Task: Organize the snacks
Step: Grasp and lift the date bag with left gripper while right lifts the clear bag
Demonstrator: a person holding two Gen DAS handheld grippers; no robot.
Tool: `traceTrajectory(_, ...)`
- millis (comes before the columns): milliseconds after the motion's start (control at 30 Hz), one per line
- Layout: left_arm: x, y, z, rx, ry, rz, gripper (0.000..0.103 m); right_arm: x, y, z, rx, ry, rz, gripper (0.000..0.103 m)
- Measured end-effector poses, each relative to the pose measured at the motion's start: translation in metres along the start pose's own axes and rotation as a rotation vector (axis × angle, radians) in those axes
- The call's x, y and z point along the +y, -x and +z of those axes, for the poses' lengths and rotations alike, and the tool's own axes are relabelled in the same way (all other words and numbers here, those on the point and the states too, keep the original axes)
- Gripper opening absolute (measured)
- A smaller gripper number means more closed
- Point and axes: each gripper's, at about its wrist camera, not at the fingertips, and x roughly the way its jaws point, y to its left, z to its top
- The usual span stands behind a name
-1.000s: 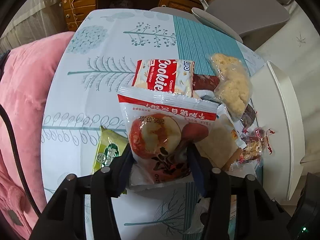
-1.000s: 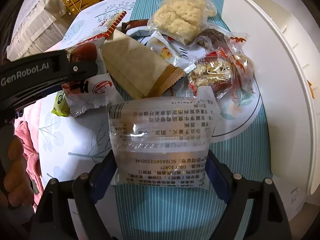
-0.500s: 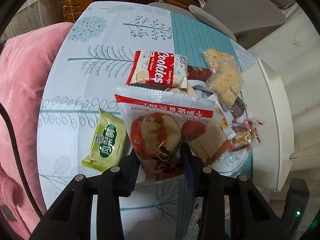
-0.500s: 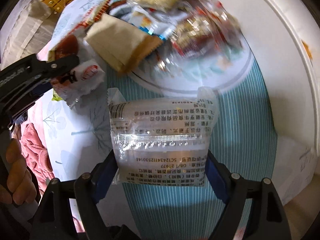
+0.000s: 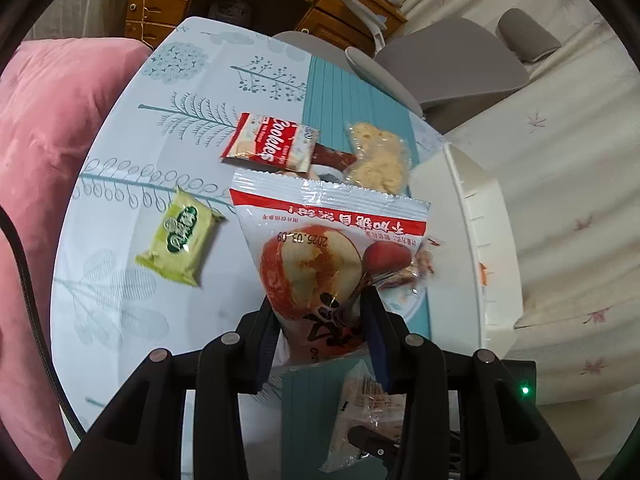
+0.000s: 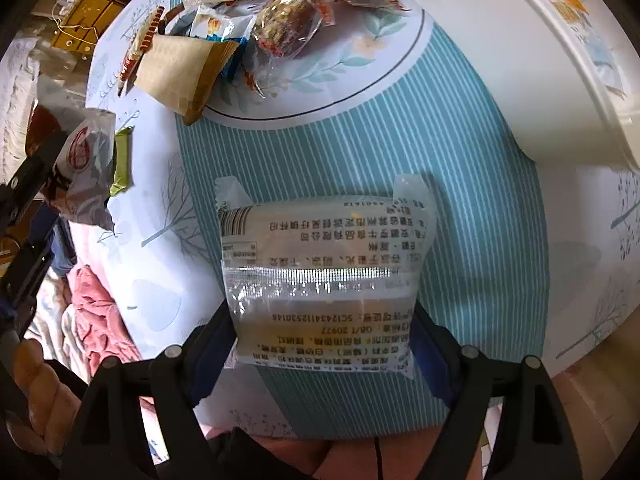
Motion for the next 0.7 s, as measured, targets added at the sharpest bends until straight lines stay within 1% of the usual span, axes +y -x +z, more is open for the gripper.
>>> traceTrajectory(67,-0.008,0.004,-0.005,0.003,-0.003,0.010,0.038,-0.011,0.008,0.000,-0.011,-0.004,0.030,0.082)
traceTrajectory(133,-0.016,0.008,-0.010,0.002,0.000,0.012,0.038,-0.009,0.022,0.002,-0.026,-0.004,0.052,0.082)
traceTrajectory(233,-0.029,0.017,-0.018,-0.007,-0.002,0.028,0.038,-0.017,0.034,0.003,-0.051,0.010,0.082,0.082)
traceTrajectory(333,-0.046,0.026,-0.027,-0.029,-0.018,0.049,0.038,-0.027,0.053,0.000,-0.093,0.049,0.116,0.082)
traceTrajectory(433,-0.062,0.033,-0.033,-0.054,-0.020,0.064,0.038,-0.028,0.075,-0.001,-0.152,0.117,0.161,0.082)
traceTrajectory(633,-0.092,0.044,-0.041,-0.107,-0.033,0.087,0.038,-0.024,0.101,-0.006,-0.242,0.208,0.195,0.082)
traceTrajectory(700,-0.103,0.045,-0.043,-0.116,-0.039,0.097,0.038,-0.032,0.111,-0.004,-0.262,0.229,0.201,0.082)
